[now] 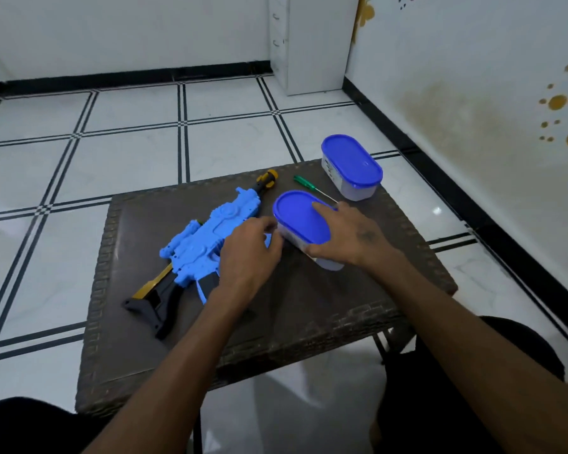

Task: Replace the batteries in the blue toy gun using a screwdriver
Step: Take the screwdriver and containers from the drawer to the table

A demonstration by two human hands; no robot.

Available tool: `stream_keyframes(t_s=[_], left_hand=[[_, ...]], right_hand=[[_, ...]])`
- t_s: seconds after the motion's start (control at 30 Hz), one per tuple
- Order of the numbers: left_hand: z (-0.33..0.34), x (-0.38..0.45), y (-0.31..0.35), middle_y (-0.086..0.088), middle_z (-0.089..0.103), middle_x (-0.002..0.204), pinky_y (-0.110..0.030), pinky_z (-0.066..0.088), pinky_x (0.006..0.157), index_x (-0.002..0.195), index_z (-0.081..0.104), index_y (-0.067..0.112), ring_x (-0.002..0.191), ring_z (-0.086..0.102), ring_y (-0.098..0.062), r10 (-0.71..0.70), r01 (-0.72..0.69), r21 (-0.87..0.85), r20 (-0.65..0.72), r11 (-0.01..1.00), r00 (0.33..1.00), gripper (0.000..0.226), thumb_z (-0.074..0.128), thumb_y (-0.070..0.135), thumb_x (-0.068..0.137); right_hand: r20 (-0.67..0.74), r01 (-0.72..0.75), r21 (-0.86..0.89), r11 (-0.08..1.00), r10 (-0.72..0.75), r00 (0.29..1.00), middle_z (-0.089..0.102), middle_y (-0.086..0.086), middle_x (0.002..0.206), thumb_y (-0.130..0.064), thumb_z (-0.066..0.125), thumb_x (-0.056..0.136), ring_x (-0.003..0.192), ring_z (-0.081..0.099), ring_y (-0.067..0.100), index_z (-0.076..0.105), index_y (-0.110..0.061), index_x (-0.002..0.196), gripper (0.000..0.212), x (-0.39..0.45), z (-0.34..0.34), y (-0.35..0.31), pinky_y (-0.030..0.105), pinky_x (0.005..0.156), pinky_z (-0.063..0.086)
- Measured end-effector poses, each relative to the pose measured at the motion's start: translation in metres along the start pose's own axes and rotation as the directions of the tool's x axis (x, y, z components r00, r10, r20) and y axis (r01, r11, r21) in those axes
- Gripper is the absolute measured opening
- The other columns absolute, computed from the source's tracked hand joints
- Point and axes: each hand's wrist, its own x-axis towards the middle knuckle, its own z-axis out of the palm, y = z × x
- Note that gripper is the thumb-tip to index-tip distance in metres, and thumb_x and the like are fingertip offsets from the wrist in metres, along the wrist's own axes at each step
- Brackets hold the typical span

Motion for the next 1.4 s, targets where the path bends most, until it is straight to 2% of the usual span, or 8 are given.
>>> stream_keyframes(t_s=[0.23, 0.37, 0.63, 0.8, 0.93, 1.07, 1.23, 1.4], left_hand=[[0.008, -0.009, 0.017, -0.003, 0.068, 0.097, -0.039, 0.051, 0.077, 0.104, 0.069, 0.015, 0.089, 0.062, -0.020, 0.072, -0.073, -0.021, -0.014, 0.997, 0.997, 0.022, 0.055, 0.025, 0.092], [0.022, -0.010, 0.032, -0.002, 0.066, 0.105, -0.039, 0.052, 0.082, 0.116, 0.067, 0.016, 0.094, 0.062, -0.020, 0.103, -0.102, -0.026, 0.025, 0.994, 0.994, 0.029, 0.055, 0.028, 0.092], [0.028, -0.008, 0.042, -0.002, 0.061, 0.124, -0.037, 0.053, 0.087, 0.131, 0.058, 0.017, 0.102, 0.061, -0.015, 0.115, -0.110, -0.046, 0.114, 0.993, 0.987, 0.041, 0.058, 0.032, 0.093], [0.026, -0.005, 0.038, -0.003, 0.060, 0.126, -0.032, 0.051, 0.086, 0.134, 0.056, 0.015, 0.100, 0.062, -0.014, 0.056, -0.043, -0.080, 0.171, 0.996, 0.984, 0.042, 0.056, 0.031, 0.095], [0.033, 0.000, 0.039, -0.005, 0.059, 0.129, -0.036, 0.050, 0.093, 0.137, 0.054, 0.013, 0.106, 0.060, -0.016, 0.002, 0.035, -0.142, 0.247, 0.989, 0.969, 0.044, 0.053, 0.030, 0.097], [0.042, 0.006, 0.050, -0.001, 0.059, 0.133, -0.031, 0.049, 0.090, 0.137, 0.052, 0.016, 0.110, 0.058, -0.012, -0.054, 0.162, -0.309, 0.331, 0.937, 0.942, 0.043, 0.051, 0.033, 0.098], [0.047, -0.001, 0.057, 0.008, 0.060, 0.117, -0.022, 0.051, 0.075, 0.124, 0.054, 0.024, 0.098, 0.059, -0.005, -0.093, 0.254, -0.409, 0.374, 0.876, 0.923, 0.030, 0.056, 0.033, 0.096], [0.047, -0.009, 0.054, 0.001, 0.068, 0.101, -0.037, 0.056, 0.086, 0.102, 0.061, 0.021, 0.094, 0.065, -0.013, -0.125, 0.327, -0.451, 0.422, 0.830, 0.898, 0.011, 0.060, 0.027, 0.093]], right_hand=[[-0.036, -0.140, 0.056, 0.989, 0.142, 0.989, 0.040, 0.012, 0.141, -0.066, 0.064, 0.076, 0.127, 0.046, 0.032, 0.020, -0.030, 0.154, 0.097, -0.038, 0.002, 0.051, 0.042, 0.099, 0.046], [0.005, -0.089, 0.098, 0.991, 0.089, 0.996, 0.040, 0.007, 0.144, -0.054, 0.072, 0.075, 0.130, 0.043, 0.027, 0.022, -0.031, 0.154, 0.096, -0.044, -0.005, 0.076, 0.041, 0.103, 0.044], [0.250, 0.121, 0.160, 0.980, -0.159, 0.955, 0.016, -0.004, 0.161, -0.007, 0.080, 0.073, 0.149, 0.015, 0.025, 0.021, -0.040, 0.152, 0.104, -0.014, -0.034, 0.098, 0.050, 0.116, 0.028], [0.249, 0.028, 0.203, 0.979, -0.080, 0.965, 0.001, 0.004, 0.165, 0.006, 0.069, 0.077, 0.151, -0.002, 0.032, 0.013, -0.040, 0.154, 0.106, -0.010, -0.039, 0.101, 0.055, 0.117, 0.022], [0.027, -0.085, 0.486, 0.870, 0.083, 0.996, 0.029, 0.007, 0.157, -0.009, 0.062, 0.086, 0.137, 0.036, 0.028, 0.030, -0.030, 0.150, 0.075, -0.021, -0.030, 0.115, 0.038, 0.099, 0.047], [-0.064, -0.358, 0.549, 0.755, 0.465, 0.883, 0.052, 0.011, 0.137, -0.029, 0.066, 0.087, 0.114, 0.057, 0.027, 0.041, -0.021, 0.142, 0.061, -0.024, -0.014, 0.124, 0.044, 0.093, 0.054], [-0.012, -0.393, 0.571, 0.721, 0.486, 0.874, 0.056, 0.011, 0.128, -0.040, 0.074, 0.082, 0.107, 0.060, 0.028, 0.048, -0.014, 0.134, 0.064, -0.016, -0.008, 0.127, 0.046, 0.091, 0.055], [-0.084, -0.359, 0.542, 0.760, 0.474, 0.877, 0.065, 0.013, 0.117, -0.033, 0.078, 0.081, 0.099, 0.065, 0.028, 0.059, -0.010, 0.125, 0.053, -0.001, -0.016, 0.129, 0.043, 0.088, 0.057]])
